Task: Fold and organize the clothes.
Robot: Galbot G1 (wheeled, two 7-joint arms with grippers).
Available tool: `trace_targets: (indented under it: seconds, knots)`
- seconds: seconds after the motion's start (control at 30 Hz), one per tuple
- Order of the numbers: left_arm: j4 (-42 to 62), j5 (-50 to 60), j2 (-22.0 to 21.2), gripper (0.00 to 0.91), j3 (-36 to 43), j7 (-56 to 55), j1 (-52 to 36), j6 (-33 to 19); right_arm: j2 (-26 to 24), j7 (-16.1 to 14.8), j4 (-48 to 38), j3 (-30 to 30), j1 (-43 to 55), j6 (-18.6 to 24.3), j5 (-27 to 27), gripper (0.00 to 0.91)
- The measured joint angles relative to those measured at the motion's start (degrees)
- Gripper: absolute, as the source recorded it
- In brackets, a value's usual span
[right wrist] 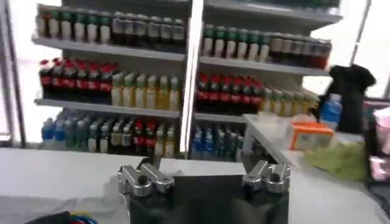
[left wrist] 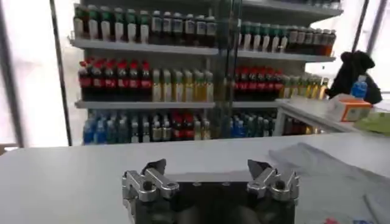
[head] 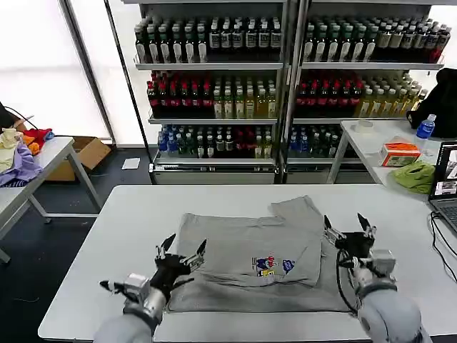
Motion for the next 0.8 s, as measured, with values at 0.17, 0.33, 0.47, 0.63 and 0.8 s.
trace_targets:
  seconds: [0.17, 0.33, 0.47, 0.63, 0.8]
  knots:
    - [10.03, -0.3, -1.1, 0.907, 1.93, 0.93, -8.71, 0.03, -0.39, -2.14, -8.42, -3.88, 7.26, -0.43, -1.07, 0.907]
    - [19.24, -0.33, -1.42, 0.907, 3.68, 1.68, -16.14, 0.43, 1.2, -3.04, -16.74, -7.77, 13.84, -0.21, -1.56, 0.907]
    - [25.2, -0.19, -1.33, 0.907, 5.3, 2.13, -20.9, 0.83, 3.08, -3.22, -22.61, -9.84, 18.35, -0.2, -1.32, 0.907]
    - [30.95, 0.1, -1.46, 0.907, 6.63, 2.4, -25.31, 1.66, 5.59, -3.51, -28.75, -11.23, 22.88, 0.15, -1.17, 0.907]
    - [34.12, 0.41, -1.01, 0.907, 7.63, 2.28, -27.63, 2.59, 7.97, -3.87, -33.36, -11.87, 25.81, 0.52, -1.3, 0.907]
